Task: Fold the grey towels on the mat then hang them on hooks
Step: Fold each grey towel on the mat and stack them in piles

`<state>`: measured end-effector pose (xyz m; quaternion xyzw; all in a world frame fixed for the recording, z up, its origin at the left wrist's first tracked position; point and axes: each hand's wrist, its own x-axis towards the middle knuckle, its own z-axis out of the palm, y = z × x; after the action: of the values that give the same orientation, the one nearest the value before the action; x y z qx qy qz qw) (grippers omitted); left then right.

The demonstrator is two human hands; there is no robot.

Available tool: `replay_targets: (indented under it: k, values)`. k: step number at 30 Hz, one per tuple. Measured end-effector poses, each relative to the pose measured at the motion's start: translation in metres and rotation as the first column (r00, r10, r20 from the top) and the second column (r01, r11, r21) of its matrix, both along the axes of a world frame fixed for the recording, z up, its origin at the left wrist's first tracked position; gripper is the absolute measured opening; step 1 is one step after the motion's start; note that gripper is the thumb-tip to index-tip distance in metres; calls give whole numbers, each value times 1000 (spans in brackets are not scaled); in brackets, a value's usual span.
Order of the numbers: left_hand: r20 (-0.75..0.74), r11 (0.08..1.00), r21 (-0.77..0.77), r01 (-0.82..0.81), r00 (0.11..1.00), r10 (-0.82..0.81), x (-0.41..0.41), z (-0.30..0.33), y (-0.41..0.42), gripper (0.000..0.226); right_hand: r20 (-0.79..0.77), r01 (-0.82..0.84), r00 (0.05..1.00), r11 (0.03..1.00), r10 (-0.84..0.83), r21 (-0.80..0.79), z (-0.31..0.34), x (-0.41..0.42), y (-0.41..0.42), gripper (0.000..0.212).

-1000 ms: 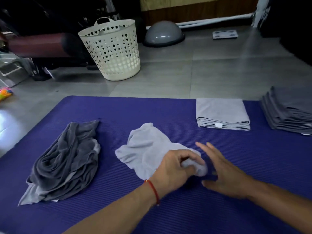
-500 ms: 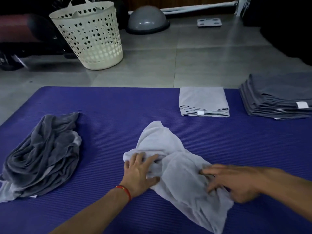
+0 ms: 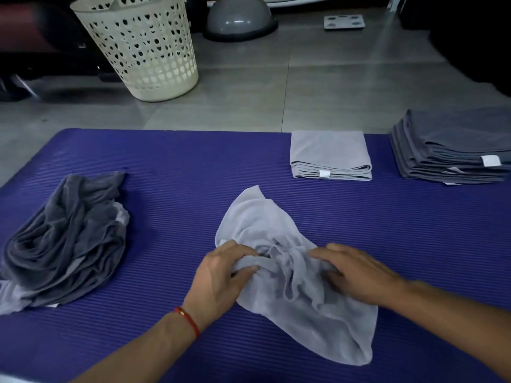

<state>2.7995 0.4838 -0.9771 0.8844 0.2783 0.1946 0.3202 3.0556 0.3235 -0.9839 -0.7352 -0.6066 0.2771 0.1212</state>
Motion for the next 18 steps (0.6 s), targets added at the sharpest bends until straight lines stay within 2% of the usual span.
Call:
replay_targets:
  k: [3,4,5,6,7,8,9,10,12,15,16,17,18]
  values:
    - [75,973,30,-229,971,226,-12,0,21,12,-40,213,977,963,-210,167,0,40,-12,33]
    - [69,946,7,-324,944,323,-18,-1,31,9,-8,273,961,943,-277,191,2,56,-19,26]
    - [29,919,-9,-393,919,394,-24,-5,42,7,71,291,951,948,-301,132,4,70,-28,16]
    - [-38,904,-4,-428,903,427,-30,-11,51,7,188,276,945,961,-267,-24,4,82,-38,5]
    - [-116,901,19,-434,894,433,-35,-17,56,8,311,249,934,943,-173,-223,6,87,-47,10]
    - [-206,907,43,-420,884,419,-38,-23,58,10,393,214,919,881,-35,-422,6,89,-55,18]
    - [-304,919,72,-388,869,390,-39,-27,57,13,419,213,907,804,49,-555,7,85,-60,21]
    - [-401,932,108,-345,843,358,-38,-30,53,15,441,235,895,773,65,-590,10,79,-63,23]
    - [-515,951,157,-265,800,308,-31,-32,42,19,540,335,841,820,-38,-465,11,67,-63,26]
    - [-557,962,165,-218,784,274,-29,-40,32,39,646,434,708,897,-285,-80,8,50,-53,32]
    - [-543,964,176,-198,797,262,-31,-42,30,44,604,405,718,913,-347,43,8,44,-51,36]
    - [-528,969,181,-169,814,241,-35,-46,31,48,559,324,759,938,-334,121,6,40,-49,47]
    - [-526,974,167,-154,822,220,-39,-47,32,50,544,191,807,974,-227,123,5,38,-47,63]
